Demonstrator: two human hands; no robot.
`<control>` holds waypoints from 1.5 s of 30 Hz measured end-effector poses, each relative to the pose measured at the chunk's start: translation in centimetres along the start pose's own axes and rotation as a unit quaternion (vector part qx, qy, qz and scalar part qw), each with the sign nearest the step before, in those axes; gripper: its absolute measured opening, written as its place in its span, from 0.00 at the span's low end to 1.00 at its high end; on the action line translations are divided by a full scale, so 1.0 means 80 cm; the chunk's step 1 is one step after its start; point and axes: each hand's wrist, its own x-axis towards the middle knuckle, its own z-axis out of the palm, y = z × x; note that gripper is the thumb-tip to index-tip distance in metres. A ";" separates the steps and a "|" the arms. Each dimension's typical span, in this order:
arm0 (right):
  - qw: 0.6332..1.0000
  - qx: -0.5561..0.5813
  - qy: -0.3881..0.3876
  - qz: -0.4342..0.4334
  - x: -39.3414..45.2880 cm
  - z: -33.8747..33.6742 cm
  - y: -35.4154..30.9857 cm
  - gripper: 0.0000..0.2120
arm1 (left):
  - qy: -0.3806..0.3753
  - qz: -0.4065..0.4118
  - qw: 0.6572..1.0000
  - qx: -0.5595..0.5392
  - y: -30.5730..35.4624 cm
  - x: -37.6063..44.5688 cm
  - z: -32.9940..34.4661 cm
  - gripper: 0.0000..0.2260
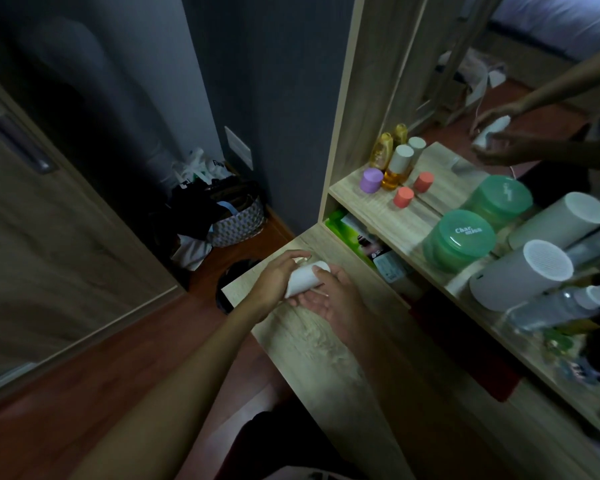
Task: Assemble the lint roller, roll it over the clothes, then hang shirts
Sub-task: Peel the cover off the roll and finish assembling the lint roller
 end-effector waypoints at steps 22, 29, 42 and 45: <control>0.960 -0.220 -0.007 0.174 0.047 -0.005 0.024 0.18 | 0.030 -0.087 0.981 -0.171 0.015 0.031 -0.007 0.16; 0.878 -0.454 0.093 0.116 0.056 -0.026 0.055 0.33 | 0.095 -0.080 0.965 -0.229 0.019 0.036 0.014 0.13; 0.936 -0.346 0.043 0.047 0.002 -0.067 0.012 0.13 | 0.063 -0.099 0.969 -0.218 0.014 0.029 0.009 0.16; 0.894 -0.446 0.026 -0.026 -0.011 -0.069 -0.001 0.12 | 0.057 -0.098 0.969 -0.221 0.010 0.030 0.012 0.17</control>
